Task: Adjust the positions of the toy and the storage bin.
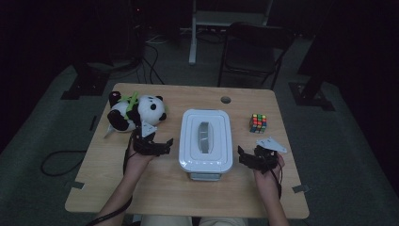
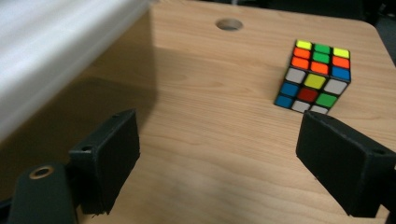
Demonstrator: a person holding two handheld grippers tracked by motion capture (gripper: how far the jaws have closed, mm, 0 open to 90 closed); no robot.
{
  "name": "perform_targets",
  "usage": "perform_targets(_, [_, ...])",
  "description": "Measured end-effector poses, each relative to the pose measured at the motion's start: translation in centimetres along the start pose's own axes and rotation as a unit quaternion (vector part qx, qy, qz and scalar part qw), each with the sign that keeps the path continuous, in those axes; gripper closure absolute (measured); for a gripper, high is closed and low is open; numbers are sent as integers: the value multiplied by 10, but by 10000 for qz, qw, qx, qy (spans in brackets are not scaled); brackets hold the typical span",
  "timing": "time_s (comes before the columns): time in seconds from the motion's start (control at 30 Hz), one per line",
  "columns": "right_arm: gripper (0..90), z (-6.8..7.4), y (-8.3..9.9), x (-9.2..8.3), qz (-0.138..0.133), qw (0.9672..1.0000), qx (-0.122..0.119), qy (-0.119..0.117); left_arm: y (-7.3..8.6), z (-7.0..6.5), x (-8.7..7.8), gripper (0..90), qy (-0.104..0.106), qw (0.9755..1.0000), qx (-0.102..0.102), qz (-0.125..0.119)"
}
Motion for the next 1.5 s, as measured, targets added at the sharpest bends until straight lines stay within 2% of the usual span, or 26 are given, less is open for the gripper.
perform_targets(0.03, [135,-3,0,5,-35,9999,42,105,0,-1,3,11,-9,10000,7,11])
perform_targets(0.1, [122,-5,0,14,-48,9999,89,95,-2,-4,10,11,8,10000,62,77])
perform_targets(0.13, [124,-6,1,22,-36,9997,148,172,-3,-6,13,11,-8,9999,106,97])
perform_targets(0.23, [123,-5,3,29,-19,9997,225,129,-6,-12,22,11,154,9998,84,129])
perform_targets(0.27, [123,-2,4,34,-3,9997,216,86,-8,-16,27,11,198,9995,155,167])
perform_targets(0.37, [127,3,7,39,80,9998,180,52,-10,-20,29,10,290,9993,191,163])
perform_targets(0.4, [127,10,11,41,162,9997,163,-76,-11,-22,29,11,304,9992,214,157])
perform_targets(0.43, [127,10,11,41,162,9997,163,-76,-12,-23,29,11,311,9992,219,109])
perform_targets(0.47, [127,18,16,43,260,9992,106,-295,-13,-24,28,11,329,9991,238,116])
perform_targets(0.5, [127,18,16,43,260,9992,106,-295,-13,-24,28,11,308,9991,271,124])
perform_targets(0.53, [151,25,20,43,291,9987,90,-405,-12,-24,27,11,262,9991,302,141])
perform_targets(0.6, [154,26,22,43,316,9988,61,-372,-12,-23,25,11,302,9988,343,190])
perform_targets(0.67, [163,29,25,40,296,9989,44,-363,-12,-23,23,12,244,9986,424,190])
perform_targets(0.83, [183,33,35,35,417,9983,18,-394,-8,-28,17,17,331,9975,576,254])
perform_targets(0.93, [186,34,43,30,466,9975,12,-535,-4,-30,14,17,414,9967,628,294])
perform_targets(1.0, [186,35,44,29,442,9971,36,-620,-3,-31,12,17,399,9964,676,308])
perform_targets(1.07, [186,36,46,27,486,9962,51,-714,-1,-31,10,17,411,9964,669,316])
perform_targets(1.27, [188,48,50,22,518,9951,-169,-827,7,-25,4,17,441,9971,554,291])
perform_targets(1.33, [189,52,51,20,490,9945,-248,-895,8,-24,2,18,435,9970,570,295])
perform_targets(1.4, [189,54,52,18,497,9933,-208,-1018,9,-24,-1,43,445,9970,558,308])
perform_targets(1.47, [196,57,54,16,533,9929,-171,-1048,10,-25,-4,53,391,9967,631,334])
perform_targets(1.5, [196,59,55,13,513,9929,-233,-1050,11,-25,-6,53,387,9966,645,339])
Point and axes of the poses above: each handheld gripper's, and its own axes: x roughly forward along the jaws, y roughly out of its underside, z roughly to its left, the point moved 8 cm from there along x, roughly forward along the jaws, and after that the axes turned 15 degrees about x, right-handed, at the moved point
